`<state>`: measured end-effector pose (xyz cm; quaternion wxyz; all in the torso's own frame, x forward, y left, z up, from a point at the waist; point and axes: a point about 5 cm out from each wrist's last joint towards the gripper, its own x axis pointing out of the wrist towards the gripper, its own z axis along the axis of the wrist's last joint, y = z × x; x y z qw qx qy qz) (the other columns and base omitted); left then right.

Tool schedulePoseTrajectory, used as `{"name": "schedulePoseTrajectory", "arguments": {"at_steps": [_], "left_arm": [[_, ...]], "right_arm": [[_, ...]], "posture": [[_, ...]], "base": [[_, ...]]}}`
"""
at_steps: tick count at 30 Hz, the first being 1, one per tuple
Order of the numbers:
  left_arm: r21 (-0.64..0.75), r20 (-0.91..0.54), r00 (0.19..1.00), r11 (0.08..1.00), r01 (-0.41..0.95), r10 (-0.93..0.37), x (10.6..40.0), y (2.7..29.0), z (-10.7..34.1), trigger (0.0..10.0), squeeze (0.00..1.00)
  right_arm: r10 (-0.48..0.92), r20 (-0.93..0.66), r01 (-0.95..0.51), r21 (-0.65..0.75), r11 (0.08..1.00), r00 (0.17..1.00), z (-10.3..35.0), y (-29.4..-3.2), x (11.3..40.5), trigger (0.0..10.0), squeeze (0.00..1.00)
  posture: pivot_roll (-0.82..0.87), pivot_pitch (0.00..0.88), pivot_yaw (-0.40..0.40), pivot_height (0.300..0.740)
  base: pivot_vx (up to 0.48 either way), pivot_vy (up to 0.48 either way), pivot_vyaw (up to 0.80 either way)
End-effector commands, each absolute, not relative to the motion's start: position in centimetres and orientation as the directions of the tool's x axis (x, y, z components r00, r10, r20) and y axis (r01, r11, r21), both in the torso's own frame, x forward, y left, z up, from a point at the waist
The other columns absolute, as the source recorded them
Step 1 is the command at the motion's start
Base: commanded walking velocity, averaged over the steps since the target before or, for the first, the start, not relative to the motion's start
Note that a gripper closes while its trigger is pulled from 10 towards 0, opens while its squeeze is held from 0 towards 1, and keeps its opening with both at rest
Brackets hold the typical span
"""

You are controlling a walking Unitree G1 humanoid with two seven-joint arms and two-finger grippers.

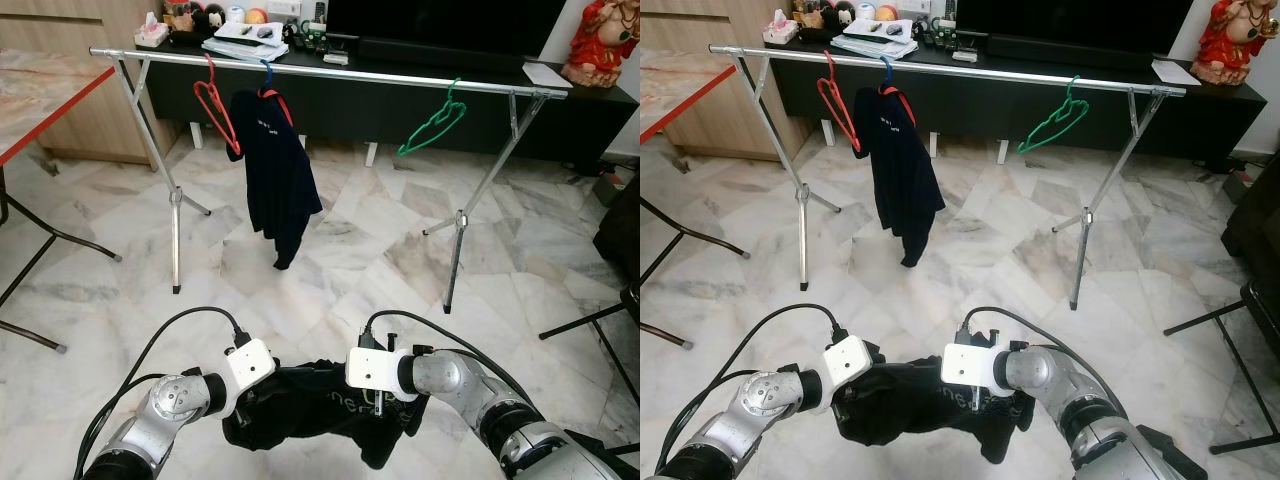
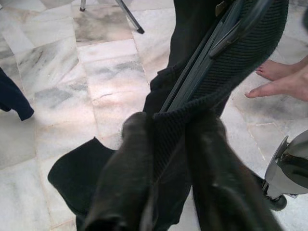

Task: Hang hanger

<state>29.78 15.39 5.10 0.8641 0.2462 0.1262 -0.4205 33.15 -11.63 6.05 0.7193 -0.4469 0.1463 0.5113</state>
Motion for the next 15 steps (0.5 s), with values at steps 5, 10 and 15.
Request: {"name": "schedulePoseTrajectory", "arguments": {"at_steps": [5,10,15], "left_arm": [[0.319,-0.428,0.620,0.532,0.784,-0.657,29.9,15.6,5.1,0.0,0.00],[0.346,-0.435,0.641,0.541,0.767,-0.632,30.0,16.1,5.1,0.0,0.00],[0.417,-0.448,0.718,0.587,0.694,-0.532,30.2,17.5,4.7,0.0,0.00]], "right_arm": [[0.606,-0.655,-0.856,-0.509,0.089,0.452,6.5,-11.7,33.5,10.0,0.00],[0.591,-0.656,-0.850,-0.517,0.099,0.468,6.5,-11.9,33.6,10.0,0.00],[0.578,-0.652,-0.847,-0.514,0.139,0.491,6.3,-12.3,33.6,10.0,0.00]], "posture": [[0.05,0.126,-0.096,0.740],[0.05,0.128,-0.096,0.740],[0.05,0.130,-0.096,0.740]], "base": [[0.000,0.000,0.00],[0.000,0.000,0.00],[0.000,0.000,0.00]]}}
